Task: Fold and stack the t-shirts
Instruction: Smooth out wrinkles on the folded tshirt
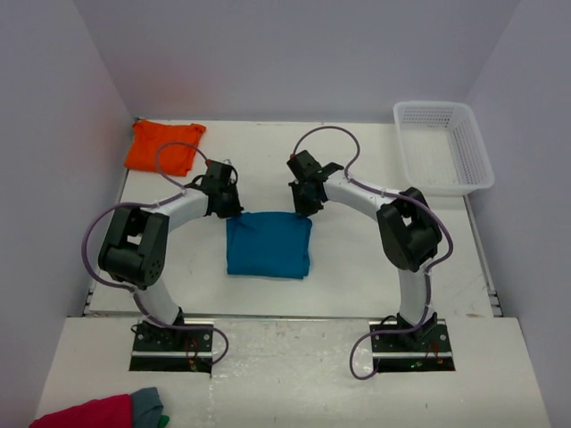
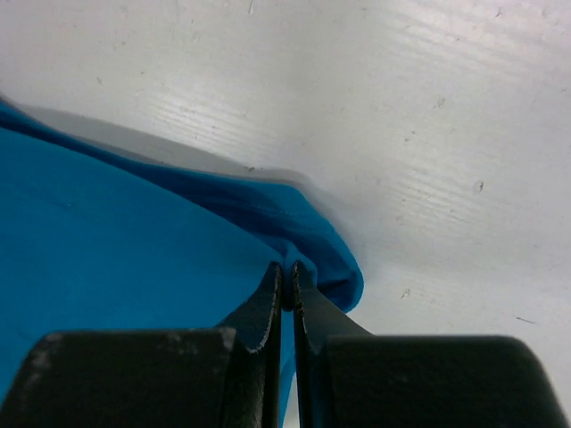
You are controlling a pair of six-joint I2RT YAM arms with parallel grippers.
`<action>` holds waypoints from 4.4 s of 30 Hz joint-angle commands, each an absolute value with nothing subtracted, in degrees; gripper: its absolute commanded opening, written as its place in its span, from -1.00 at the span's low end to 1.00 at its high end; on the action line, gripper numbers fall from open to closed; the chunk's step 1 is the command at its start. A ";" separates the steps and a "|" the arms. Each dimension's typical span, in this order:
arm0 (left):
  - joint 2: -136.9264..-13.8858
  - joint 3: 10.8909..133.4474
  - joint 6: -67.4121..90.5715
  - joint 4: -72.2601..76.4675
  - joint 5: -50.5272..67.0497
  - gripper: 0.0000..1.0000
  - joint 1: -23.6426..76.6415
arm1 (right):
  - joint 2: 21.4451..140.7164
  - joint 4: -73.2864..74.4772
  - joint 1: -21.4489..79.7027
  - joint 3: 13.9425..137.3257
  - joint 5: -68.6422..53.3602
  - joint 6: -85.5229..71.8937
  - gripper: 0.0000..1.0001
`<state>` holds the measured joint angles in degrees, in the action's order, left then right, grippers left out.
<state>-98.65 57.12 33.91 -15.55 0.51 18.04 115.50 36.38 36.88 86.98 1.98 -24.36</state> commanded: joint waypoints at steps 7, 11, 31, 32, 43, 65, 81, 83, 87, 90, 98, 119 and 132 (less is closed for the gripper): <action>-103.10 63.20 32.43 -9.41 -2.72 -0.39 16.70 | 119.70 39.55 34.81 93.34 4.39 -22.24 -0.68; -98.80 61.53 30.85 -7.21 -5.97 -0.01 17.14 | 120.50 39.20 34.45 96.76 9.83 -20.83 -0.19; -85.60 48.88 35.06 5.16 24.85 -1.00 18.98 | 104.24 35.52 34.28 87.12 -11.93 -26.26 -1.00; -86.39 48.00 35.85 7.71 27.22 -1.00 18.98 | 104.59 34.38 34.10 86.32 -13.78 -26.98 -1.00; -100.71 46.41 43.94 29.00 42.27 -1.00 17.67 | 115.66 17.51 25.49 82.36 -46.03 -39.10 -1.00; -106.78 48.34 37.44 13.37 36.04 -1.00 12.48 | 127.35 25.65 22.50 81.47 -45.27 -53.44 -1.00; -108.55 44.21 34.02 13.45 33.93 -1.00 7.12 | 124.02 28.12 22.24 74.45 -29.45 -58.44 -1.00; -106.79 43.95 33.49 12.14 31.04 -1.00 7.12 | 122.79 28.30 22.06 73.57 -28.31 -59.32 -1.00; -100.66 42.37 32.96 9.59 24.36 -1.00 7.12 | 120.41 28.65 21.80 71.55 -24.53 -59.85 -1.00; -96.00 40.09 33.22 8.27 18.21 -1.00 7.21 | 118.74 29.26 21.53 70.75 -23.47 -59.85 -1.00; -87.19 37.44 34.71 5.80 13.27 -1.00 7.21 | 112.60 31.02 22.32 73.02 -19.87 -51.53 -1.00; -74.88 30.77 36.56 3.86 20.73 -1.00 9.93 | 88.69 34.64 33.66 66.13 -19.15 -32.86 -1.00; -76.46 27.69 42.79 22.92 36.01 -1.00 11.07 | 98.16 9.62 36.83 56.61 -44.89 -40.95 -1.00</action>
<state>-75.96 28.53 39.13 12.34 28.27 10.35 95.74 21.04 36.47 58.02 -35.05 -37.54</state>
